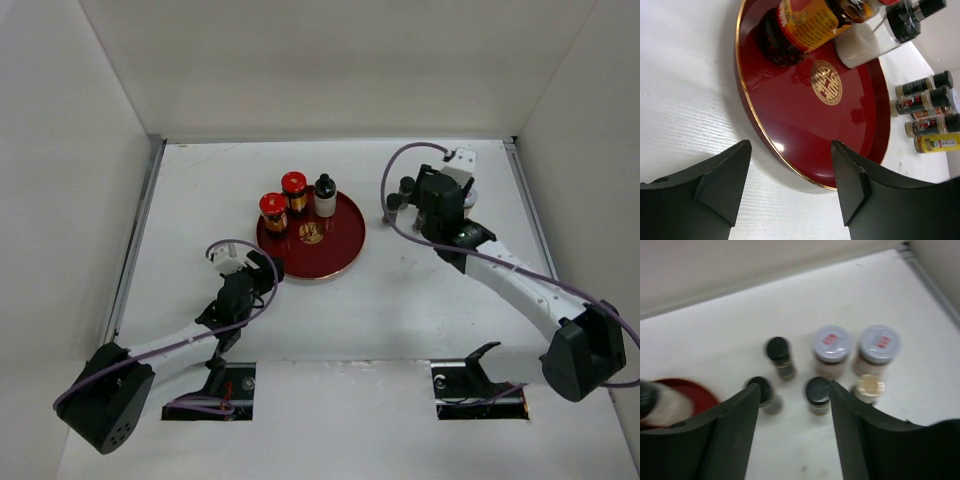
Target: Organize the condiment bottles
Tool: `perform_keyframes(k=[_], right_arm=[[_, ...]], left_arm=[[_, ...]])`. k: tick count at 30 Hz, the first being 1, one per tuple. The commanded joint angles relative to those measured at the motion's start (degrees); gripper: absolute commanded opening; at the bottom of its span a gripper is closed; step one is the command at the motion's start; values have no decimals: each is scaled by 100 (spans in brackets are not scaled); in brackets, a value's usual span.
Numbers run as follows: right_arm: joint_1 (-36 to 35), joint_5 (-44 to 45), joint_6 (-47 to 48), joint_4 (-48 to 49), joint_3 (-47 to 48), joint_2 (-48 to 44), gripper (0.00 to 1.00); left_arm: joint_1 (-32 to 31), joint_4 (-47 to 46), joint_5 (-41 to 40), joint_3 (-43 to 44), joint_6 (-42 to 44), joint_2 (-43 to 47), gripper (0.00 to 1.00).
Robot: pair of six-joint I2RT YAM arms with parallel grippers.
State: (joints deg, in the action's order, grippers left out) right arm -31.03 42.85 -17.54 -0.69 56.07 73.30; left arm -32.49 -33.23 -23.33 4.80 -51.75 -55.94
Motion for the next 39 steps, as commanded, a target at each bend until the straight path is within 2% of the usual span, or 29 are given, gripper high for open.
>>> perform_keyframes(k=[1, 9, 16, 22, 28, 32, 39], right_arm=[[486, 426, -153, -431, -79, -176, 70], [1287, -31, -259, -599, 0, 465, 74], [1507, -383, -320, -512, 53, 817, 69], [1604, -664, -355, -335, 44, 1072, 61], [1596, -621, -303, -151, 26, 1222, 44], [1552, -287, -215, 33, -105, 915, 36], [1227, 267, 66, -89, -220, -130, 34]], left_arm=[[-112, -491, -75, 197, 218, -109, 63], [-314, -517, -198, 250, 349, -197, 63], [-341, -526, -216, 276, 341, -294, 64], [-350, -544, -224, 285, 314, -329, 64], [-332, -553, -224, 267, 305, -294, 64], [-288, -553, -154, 267, 288, -321, 64], [-288, -596, -119, 267, 262, -365, 64]])
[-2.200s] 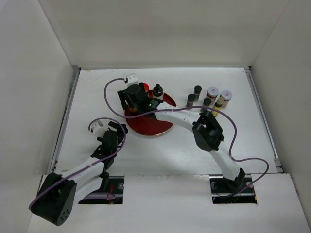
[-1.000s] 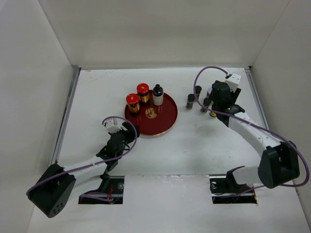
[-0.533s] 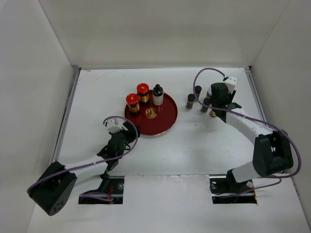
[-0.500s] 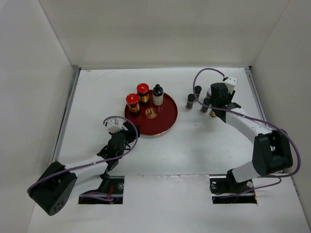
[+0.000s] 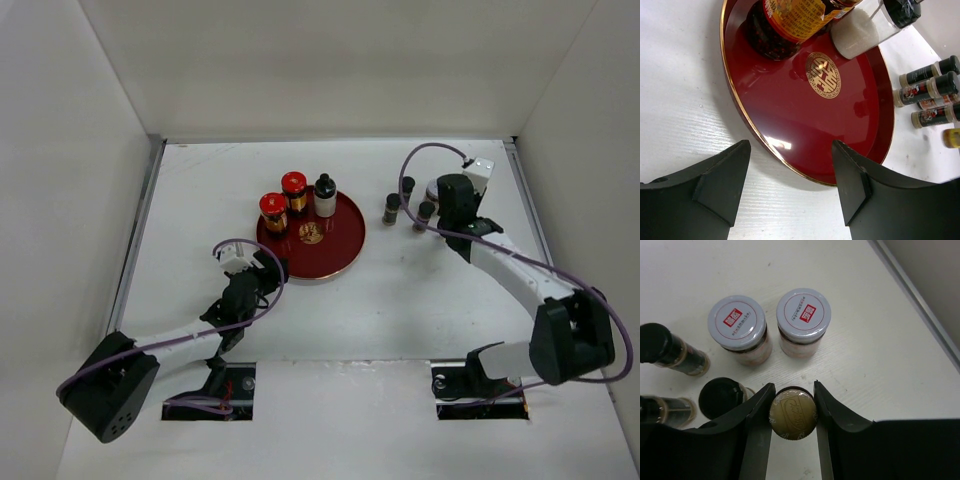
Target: Organize the condiment bottles
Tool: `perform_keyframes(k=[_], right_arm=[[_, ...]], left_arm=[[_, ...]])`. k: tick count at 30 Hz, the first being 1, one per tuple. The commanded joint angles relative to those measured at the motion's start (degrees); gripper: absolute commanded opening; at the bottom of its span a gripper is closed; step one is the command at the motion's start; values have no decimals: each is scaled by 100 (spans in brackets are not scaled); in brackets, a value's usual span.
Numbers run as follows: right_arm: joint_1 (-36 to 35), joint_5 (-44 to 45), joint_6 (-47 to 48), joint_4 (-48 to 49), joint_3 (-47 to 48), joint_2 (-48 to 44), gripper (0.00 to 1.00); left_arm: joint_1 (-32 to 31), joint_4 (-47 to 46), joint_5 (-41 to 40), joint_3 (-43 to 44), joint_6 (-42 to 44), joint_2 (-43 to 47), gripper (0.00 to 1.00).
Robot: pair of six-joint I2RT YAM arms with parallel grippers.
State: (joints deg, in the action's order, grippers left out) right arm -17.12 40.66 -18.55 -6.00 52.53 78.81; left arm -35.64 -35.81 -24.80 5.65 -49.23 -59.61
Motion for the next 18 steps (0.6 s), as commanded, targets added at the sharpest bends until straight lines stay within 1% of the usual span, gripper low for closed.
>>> perform_keyframes(k=[1, 4, 7, 9, 14, 18], right_arm=[[-233, 521, 202, 372, 187, -813, 34], [-497, 749, 421, 170, 520, -1095, 33], [-944, 847, 702, 292, 872, -1183, 33], [-1287, 742, 852, 450, 1135, -1061, 33], [-1894, 144, 835, 758, 1830, -166, 33], [-2246, -199, 686, 855, 2488, 871, 33]], left_arm=[[26, -339, 1, 182, 19, 37, 64], [-9, -347, -51, 191, 54, 20, 64], [53, -347, -25, 165, 37, 107, 64], [61, -347, -69, 156, 54, 169, 64], [131, -347, 18, 121, 10, 151, 64], [167, -347, 1, 85, 10, 196, 64]])
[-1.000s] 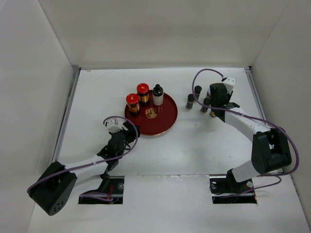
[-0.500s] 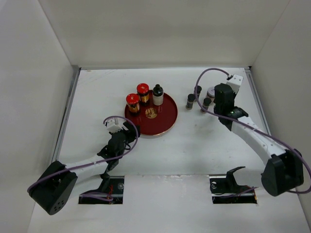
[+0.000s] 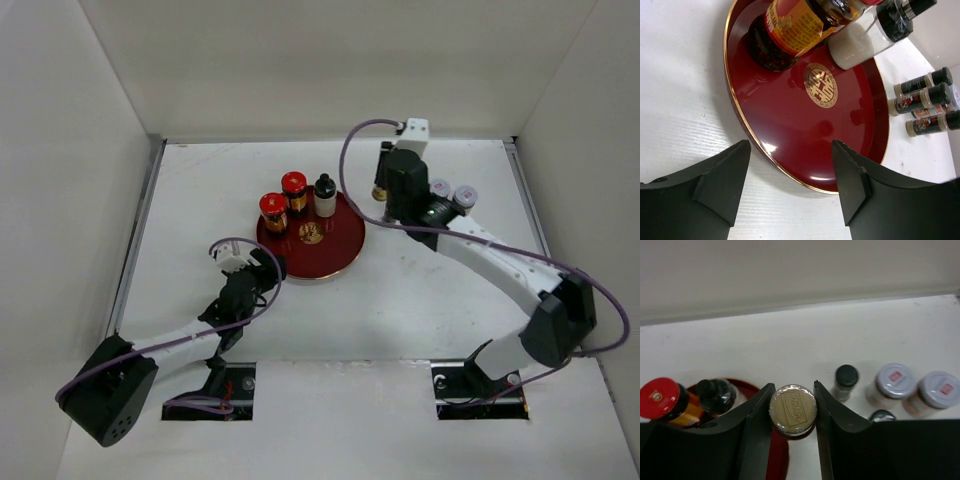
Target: Organize the condiment bottles
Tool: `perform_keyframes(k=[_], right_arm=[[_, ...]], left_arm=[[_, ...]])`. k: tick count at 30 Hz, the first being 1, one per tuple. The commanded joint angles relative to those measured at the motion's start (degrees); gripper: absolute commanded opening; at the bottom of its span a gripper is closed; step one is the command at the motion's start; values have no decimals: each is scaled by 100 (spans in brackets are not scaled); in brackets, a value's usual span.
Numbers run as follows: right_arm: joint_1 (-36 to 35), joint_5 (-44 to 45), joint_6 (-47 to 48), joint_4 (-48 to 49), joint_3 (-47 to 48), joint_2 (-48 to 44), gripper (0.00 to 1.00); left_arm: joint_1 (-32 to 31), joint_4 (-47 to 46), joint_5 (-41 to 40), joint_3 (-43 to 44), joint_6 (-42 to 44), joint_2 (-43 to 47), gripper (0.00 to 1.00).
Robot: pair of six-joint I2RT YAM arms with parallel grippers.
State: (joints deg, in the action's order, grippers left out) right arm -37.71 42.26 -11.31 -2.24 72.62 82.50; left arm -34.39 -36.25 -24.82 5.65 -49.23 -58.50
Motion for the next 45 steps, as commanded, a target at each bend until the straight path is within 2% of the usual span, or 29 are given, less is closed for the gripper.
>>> perform_keyframes(k=[1, 9, 17, 21, 24, 27, 31, 35, 38, 43, 45], right_arm=[[-231, -394, -73, 522, 612, 739, 33], [-372, -667, -240, 795, 1263, 2173, 33], [-381, -640, -433, 1094, 1114, 2613, 34], [-381, -561, -407, 1261, 965, 2675, 40], [-381, -543, -477, 1349, 825, 2675, 52], [-408, -552, -512, 1305, 736, 2587, 63], [-425, -561, -521, 1261, 587, 2333, 67], [-434, -543, -521, 1147, 245, 1701, 69], [-408, -517, -626, 1138, -264, 1060, 69], [48, -745, -794, 875, -1003, 259, 55], [259, -763, -872, 717, -1127, 223, 53]], left_arm=[[60, -295, 38, 85, 10, 76, 64], [87, -295, 82, 77, -42, 58, 64], [42, -304, 82, 94, -43, 49, 65], [42, -330, 73, 112, -43, -65, 65], [42, -348, 82, 85, -43, 31, 65], [42, -348, 82, 103, -43, -64, 65], [42, -365, 135, 103, -43, -4, 65], [51, -365, 126, 94, -43, -56, 65], [51, -356, 127, 77, -43, 66, 65], [34, -365, 153, 103, -43, -47, 65], [25, -365, 179, 103, -51, 31, 65]])
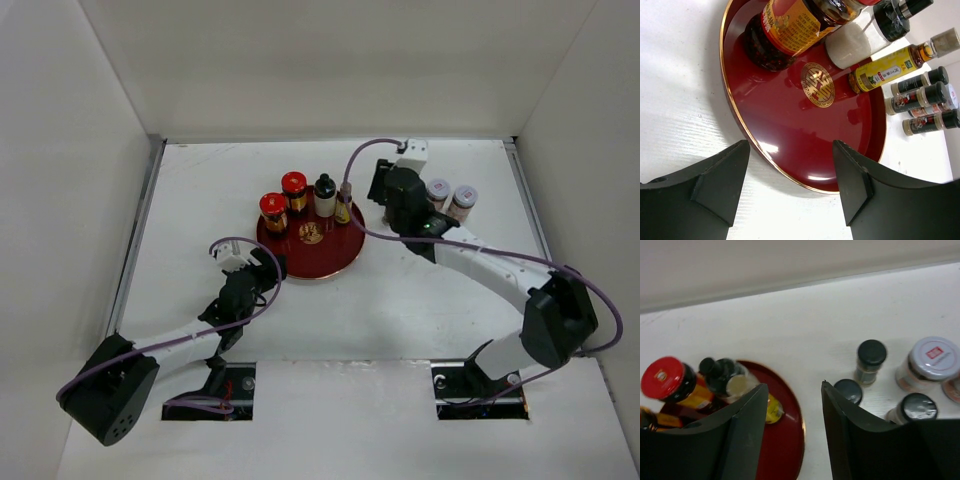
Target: Organize the condiment bottles
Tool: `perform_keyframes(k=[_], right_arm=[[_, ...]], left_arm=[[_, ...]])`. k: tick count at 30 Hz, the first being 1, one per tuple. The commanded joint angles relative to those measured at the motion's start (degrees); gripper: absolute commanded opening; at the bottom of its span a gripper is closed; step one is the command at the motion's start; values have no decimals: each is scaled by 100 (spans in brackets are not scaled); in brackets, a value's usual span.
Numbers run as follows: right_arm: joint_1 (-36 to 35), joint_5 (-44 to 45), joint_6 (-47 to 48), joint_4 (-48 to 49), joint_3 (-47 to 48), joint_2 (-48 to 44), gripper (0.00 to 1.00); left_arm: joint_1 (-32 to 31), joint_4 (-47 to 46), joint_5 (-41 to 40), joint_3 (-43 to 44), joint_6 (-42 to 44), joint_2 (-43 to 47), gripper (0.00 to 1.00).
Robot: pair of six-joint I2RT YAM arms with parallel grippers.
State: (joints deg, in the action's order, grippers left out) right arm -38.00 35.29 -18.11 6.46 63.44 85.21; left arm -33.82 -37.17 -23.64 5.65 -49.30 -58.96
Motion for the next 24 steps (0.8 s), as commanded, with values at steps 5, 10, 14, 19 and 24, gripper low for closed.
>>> perform_keyframes(k=[5, 10, 14, 19, 24], right_arm=[[587, -207, -211, -277, -244, 232, 70], [938, -504, -149, -303, -113, 733, 79], [1132, -848, -211, -224, -60, 971, 75], [1238, -971, -219, -172, 45, 1226, 68], [1238, -1156, -176, -48, 160, 1437, 59]], left_arm=[[-41, -273, 87, 112, -45, -10, 65], [-23, -265, 52, 68, -45, 87, 66], [-23, -265, 105, 85, -54, 104, 66], [-23, -273, 96, 103, -54, -19, 66], [-32, -273, 52, 103, -54, -45, 66]])
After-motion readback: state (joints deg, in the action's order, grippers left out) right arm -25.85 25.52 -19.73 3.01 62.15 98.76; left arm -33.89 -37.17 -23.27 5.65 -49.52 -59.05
